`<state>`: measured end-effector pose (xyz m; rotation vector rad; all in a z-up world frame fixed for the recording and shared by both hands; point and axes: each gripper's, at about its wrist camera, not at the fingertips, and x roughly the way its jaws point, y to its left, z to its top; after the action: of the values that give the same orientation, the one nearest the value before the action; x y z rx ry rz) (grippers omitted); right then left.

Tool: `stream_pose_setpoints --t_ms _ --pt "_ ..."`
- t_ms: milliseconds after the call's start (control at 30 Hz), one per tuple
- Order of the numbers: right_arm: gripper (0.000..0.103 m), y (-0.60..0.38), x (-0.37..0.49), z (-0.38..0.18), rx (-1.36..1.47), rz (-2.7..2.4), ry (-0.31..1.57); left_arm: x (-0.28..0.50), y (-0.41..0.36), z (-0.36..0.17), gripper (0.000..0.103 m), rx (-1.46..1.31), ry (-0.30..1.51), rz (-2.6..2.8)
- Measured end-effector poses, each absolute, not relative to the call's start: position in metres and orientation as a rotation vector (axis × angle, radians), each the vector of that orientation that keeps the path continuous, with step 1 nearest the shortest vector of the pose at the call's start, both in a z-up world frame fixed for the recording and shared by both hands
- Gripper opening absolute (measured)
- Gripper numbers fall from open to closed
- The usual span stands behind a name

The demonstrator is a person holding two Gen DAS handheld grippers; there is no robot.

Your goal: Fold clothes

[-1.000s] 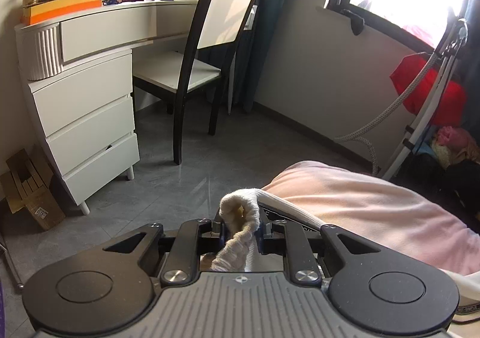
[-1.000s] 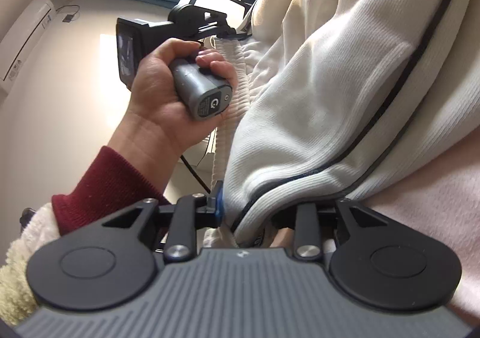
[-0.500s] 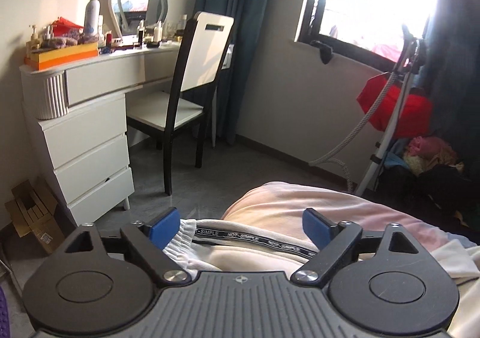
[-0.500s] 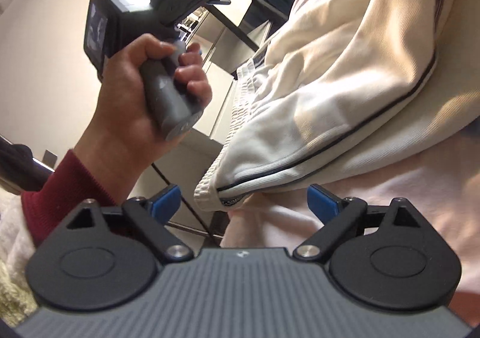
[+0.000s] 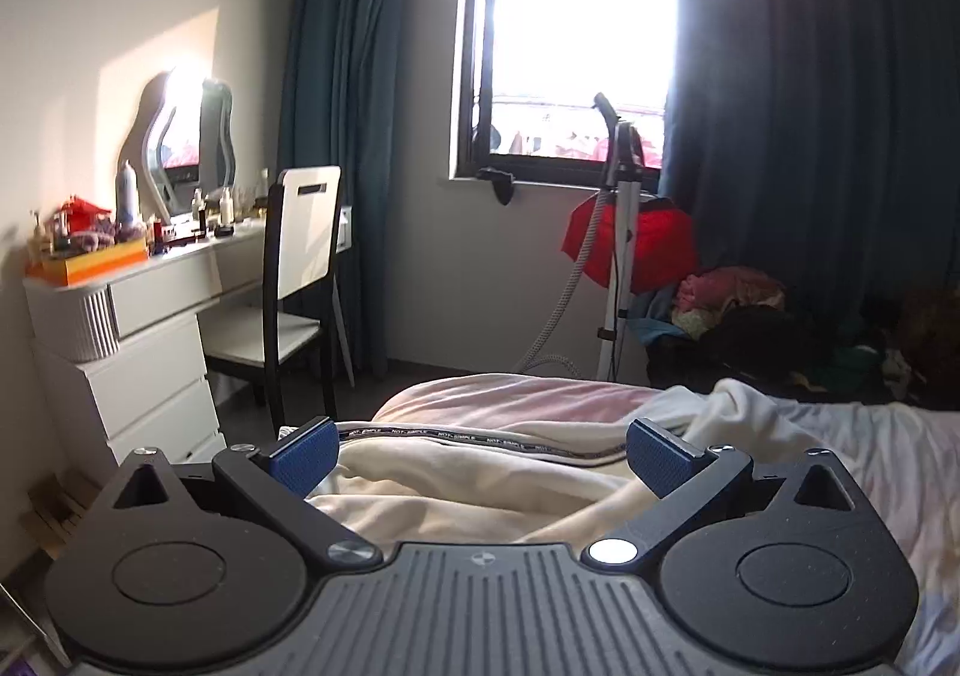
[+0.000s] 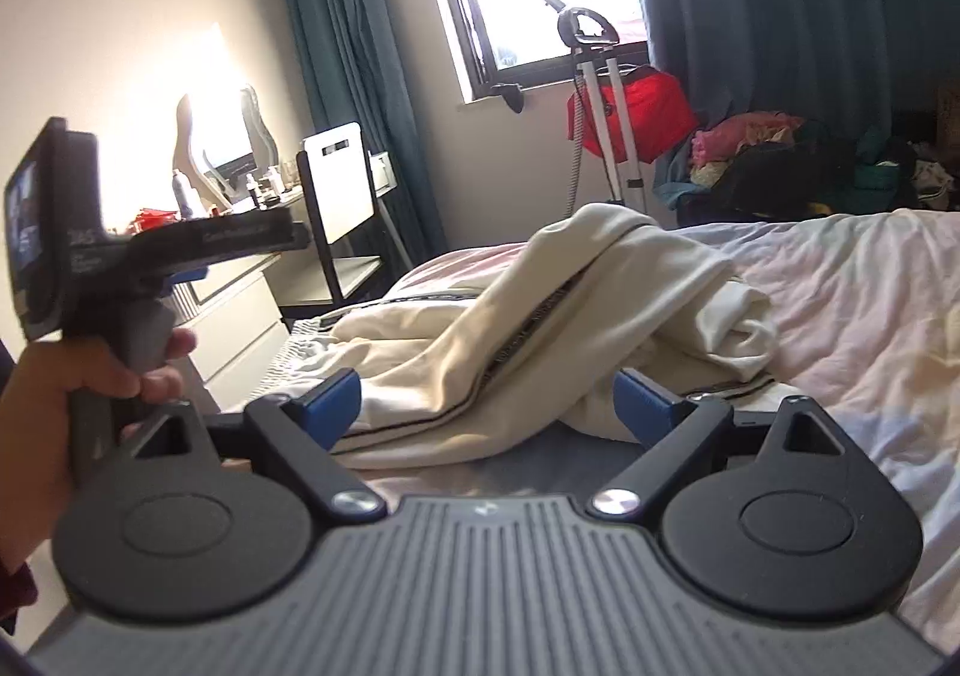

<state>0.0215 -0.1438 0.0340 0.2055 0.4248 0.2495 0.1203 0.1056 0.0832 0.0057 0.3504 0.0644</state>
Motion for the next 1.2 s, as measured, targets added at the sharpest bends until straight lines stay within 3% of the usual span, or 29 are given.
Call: stream_pose_setpoints --t_ms 367,733,1200 --pt "0.093 -0.198 -0.009 0.02 0.112 0.122 0.315 0.013 0.052 0.049 0.103 -0.038 0.31 -0.058" --pt "0.092 -0.217 0.002 -0.001 0.079 0.087 0.308 0.034 0.066 0.022 0.103 -0.137 0.418 -0.044" --pt "0.092 -0.245 0.017 -0.038 0.204 0.017 0.402 0.049 0.036 -0.006 0.103 -0.034 0.474 -0.064"
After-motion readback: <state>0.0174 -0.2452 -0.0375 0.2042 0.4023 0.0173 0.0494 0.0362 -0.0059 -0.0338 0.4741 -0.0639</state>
